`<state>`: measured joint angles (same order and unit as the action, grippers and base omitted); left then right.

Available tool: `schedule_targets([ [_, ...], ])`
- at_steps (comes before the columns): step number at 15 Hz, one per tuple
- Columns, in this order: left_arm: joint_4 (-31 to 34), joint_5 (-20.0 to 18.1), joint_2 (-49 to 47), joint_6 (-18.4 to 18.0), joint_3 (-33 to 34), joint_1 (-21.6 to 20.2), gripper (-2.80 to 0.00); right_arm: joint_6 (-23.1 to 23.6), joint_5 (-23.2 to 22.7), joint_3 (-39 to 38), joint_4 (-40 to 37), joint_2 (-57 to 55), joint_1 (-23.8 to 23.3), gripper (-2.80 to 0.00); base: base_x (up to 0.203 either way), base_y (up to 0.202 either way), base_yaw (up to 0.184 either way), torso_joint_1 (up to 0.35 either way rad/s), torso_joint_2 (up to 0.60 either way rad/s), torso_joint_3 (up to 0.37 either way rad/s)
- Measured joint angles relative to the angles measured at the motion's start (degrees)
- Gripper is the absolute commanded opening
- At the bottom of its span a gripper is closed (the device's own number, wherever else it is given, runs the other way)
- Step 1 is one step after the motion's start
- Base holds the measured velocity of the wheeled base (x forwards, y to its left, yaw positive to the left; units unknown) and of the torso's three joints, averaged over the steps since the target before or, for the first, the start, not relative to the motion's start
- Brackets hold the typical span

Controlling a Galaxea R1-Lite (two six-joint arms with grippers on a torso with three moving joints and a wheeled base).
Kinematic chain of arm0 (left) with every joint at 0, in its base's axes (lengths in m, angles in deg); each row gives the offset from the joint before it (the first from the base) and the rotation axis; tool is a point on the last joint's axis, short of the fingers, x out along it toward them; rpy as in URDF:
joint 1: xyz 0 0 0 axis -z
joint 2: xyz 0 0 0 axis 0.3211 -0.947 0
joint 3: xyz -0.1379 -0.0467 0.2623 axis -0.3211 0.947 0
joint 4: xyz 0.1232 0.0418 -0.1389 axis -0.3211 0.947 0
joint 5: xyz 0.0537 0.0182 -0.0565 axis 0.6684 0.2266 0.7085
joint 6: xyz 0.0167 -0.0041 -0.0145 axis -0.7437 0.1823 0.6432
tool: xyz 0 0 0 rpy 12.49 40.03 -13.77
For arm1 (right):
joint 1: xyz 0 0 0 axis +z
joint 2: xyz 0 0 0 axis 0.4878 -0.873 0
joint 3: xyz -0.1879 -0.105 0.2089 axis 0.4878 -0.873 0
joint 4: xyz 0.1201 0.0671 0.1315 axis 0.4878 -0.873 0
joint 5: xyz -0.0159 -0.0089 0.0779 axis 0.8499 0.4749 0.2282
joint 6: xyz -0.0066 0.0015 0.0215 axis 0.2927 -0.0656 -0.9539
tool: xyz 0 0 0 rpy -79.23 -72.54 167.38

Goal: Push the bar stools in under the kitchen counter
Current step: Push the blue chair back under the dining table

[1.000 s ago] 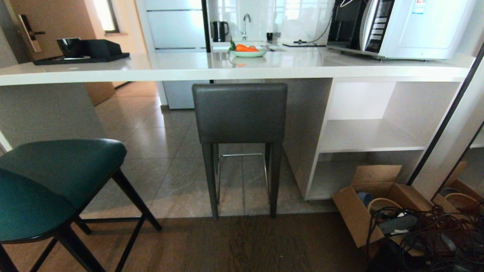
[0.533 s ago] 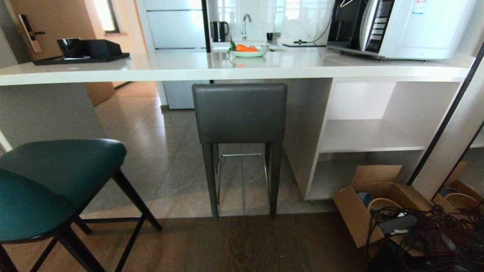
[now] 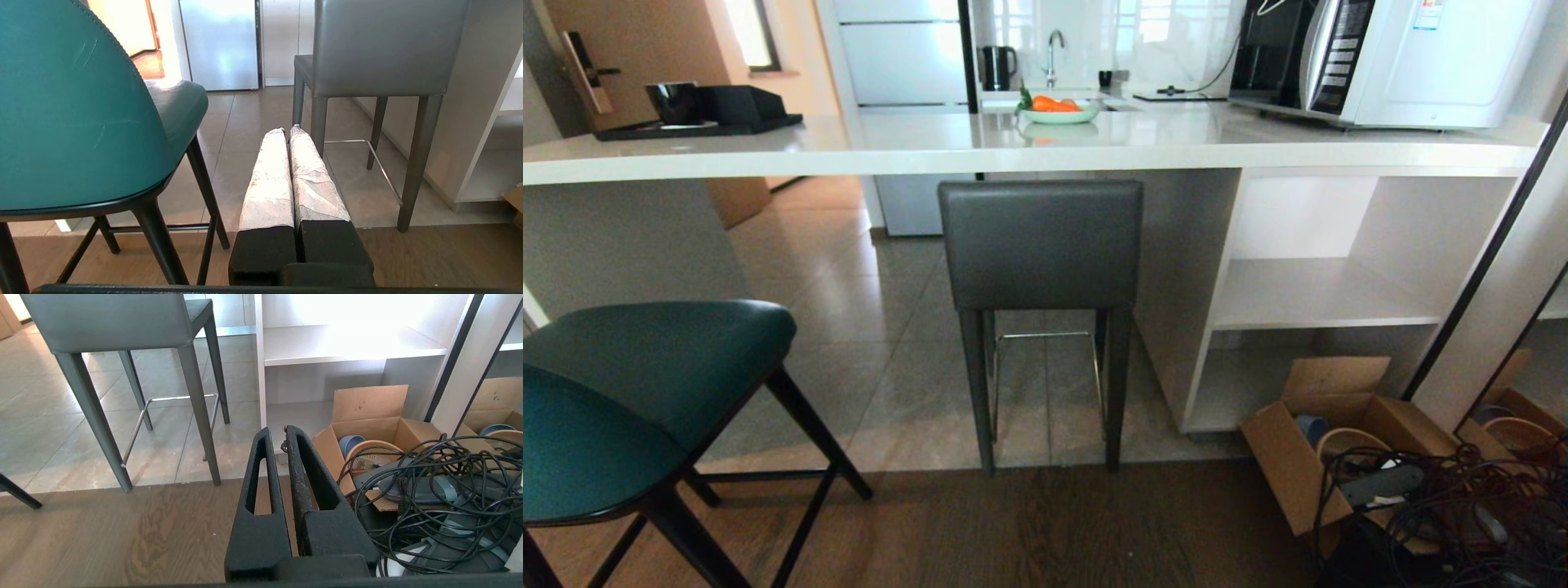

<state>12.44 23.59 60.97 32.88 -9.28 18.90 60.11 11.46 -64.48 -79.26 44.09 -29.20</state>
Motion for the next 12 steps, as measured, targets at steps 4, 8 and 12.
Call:
schedule_targets([
  [4, -0.05, 0.0, 0.0, 0.07, 0.0, 0.01, -2.8, 0.05, 0.0, 0.0, -0.01, 0.0, 0.0, -2.8, 0.0, 0.0, 0.0, 0.0, 0.0, 0.0],
  [8, -0.09, 0.11, 0.0, 1.25, 0.0, 0.04, -2.8, 0.09, 0.03, 0.0, -0.04, 0.0, 0.0, -2.8, 0.0, 0.0, 0.0, 0.0, 0.0, 0.0],
  [12, -0.17, 0.22, 0.0, 1.31, 0.0, 0.04, -2.8, 0.09, 0.03, 0.0, -0.01, 0.0, 0.0, -2.8, 0.002, 0.11, 0.0, 0.001, 0.0, 0.001],
])
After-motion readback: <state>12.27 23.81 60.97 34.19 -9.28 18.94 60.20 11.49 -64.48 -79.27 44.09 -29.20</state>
